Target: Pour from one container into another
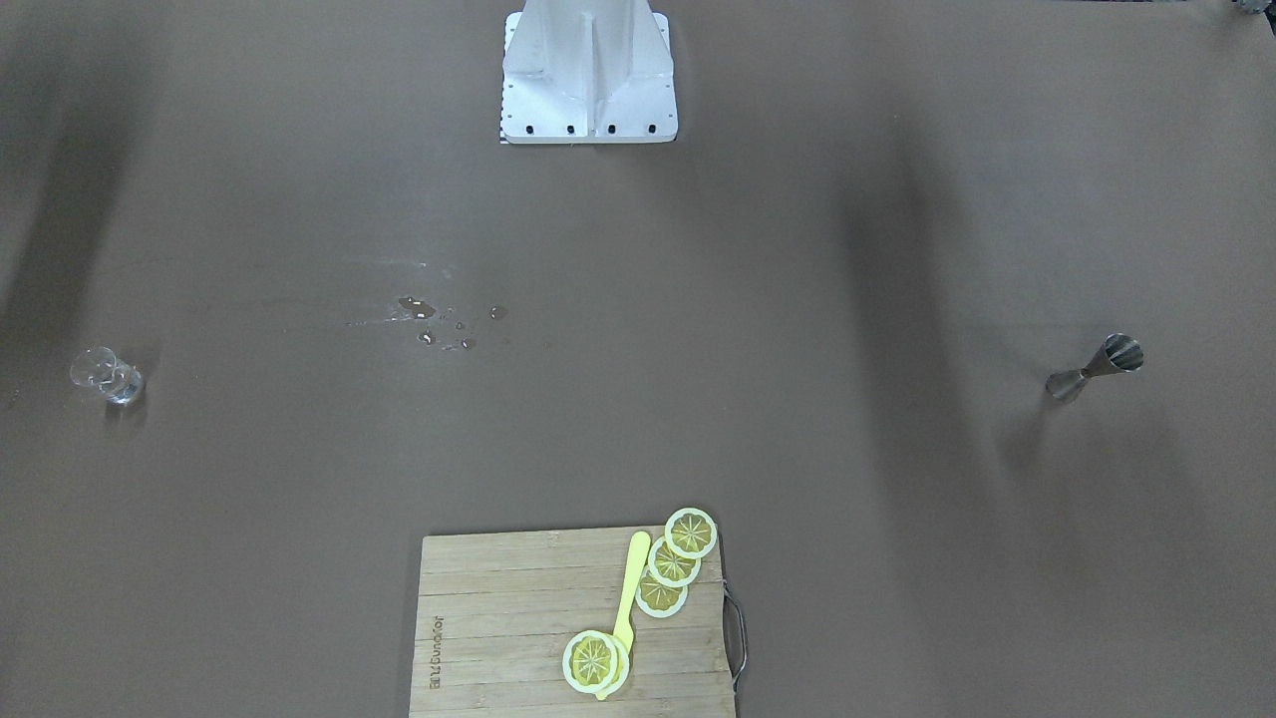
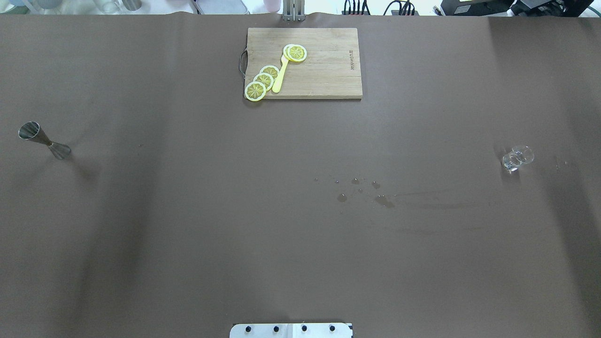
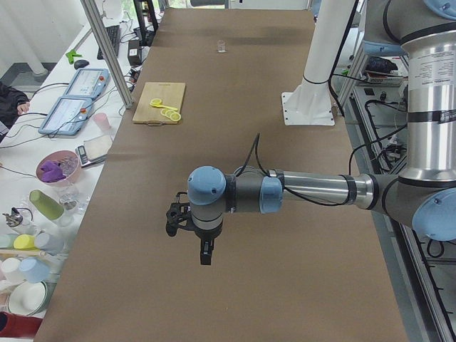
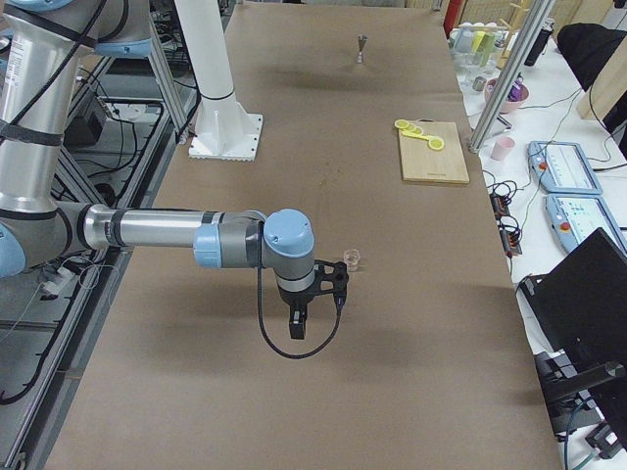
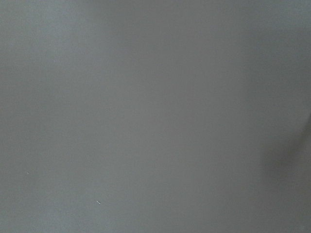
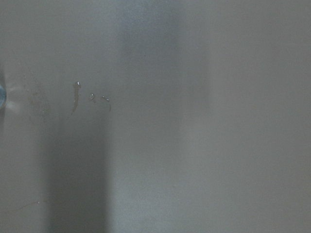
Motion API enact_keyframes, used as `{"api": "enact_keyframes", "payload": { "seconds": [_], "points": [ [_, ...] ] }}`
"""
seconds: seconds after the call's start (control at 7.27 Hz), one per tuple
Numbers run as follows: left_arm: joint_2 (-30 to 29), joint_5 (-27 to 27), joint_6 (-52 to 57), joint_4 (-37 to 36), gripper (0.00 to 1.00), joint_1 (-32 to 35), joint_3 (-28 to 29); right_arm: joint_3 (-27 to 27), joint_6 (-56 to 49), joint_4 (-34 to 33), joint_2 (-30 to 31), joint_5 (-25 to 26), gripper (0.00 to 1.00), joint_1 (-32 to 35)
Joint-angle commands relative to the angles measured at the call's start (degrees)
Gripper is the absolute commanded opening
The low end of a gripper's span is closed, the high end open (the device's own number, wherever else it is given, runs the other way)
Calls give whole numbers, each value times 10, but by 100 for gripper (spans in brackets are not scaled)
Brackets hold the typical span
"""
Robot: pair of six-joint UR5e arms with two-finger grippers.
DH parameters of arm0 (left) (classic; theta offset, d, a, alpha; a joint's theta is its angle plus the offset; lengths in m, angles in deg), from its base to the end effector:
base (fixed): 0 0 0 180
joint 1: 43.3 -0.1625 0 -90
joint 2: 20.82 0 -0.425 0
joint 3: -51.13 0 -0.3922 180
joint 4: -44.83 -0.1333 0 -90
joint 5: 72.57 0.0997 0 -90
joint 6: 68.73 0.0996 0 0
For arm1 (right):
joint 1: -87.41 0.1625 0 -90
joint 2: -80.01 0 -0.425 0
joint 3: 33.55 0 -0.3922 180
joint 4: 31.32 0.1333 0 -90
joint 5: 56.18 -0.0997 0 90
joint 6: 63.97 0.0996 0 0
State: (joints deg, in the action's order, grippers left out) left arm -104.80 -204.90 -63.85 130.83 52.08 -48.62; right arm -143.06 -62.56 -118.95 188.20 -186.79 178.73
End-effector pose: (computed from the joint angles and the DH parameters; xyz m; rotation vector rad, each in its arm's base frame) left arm -0.1078 -0.4380 0.6337 0.0616 0.7362 -0.0101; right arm 0.0768 -0.3621 0.6263 0.0611 -0.7086 0.0228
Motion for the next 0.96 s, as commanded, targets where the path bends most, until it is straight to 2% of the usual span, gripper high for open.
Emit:
{"api": "enact_keyframes", "payload": {
  "seconds": [0.0, 0.28, 0.83],
  "points": [
    [8, 0, 0, 0, 98, 0, -2, 0, 0, 0, 0, 0, 100, 0],
    [11, -24, 0, 0, 98, 0, -3, 0, 0, 0, 0, -1, 100, 0],
    [14, -24, -3, 0, 98, 0, 0, 0, 0, 0, -1, -1, 100, 0]
  ]
}}
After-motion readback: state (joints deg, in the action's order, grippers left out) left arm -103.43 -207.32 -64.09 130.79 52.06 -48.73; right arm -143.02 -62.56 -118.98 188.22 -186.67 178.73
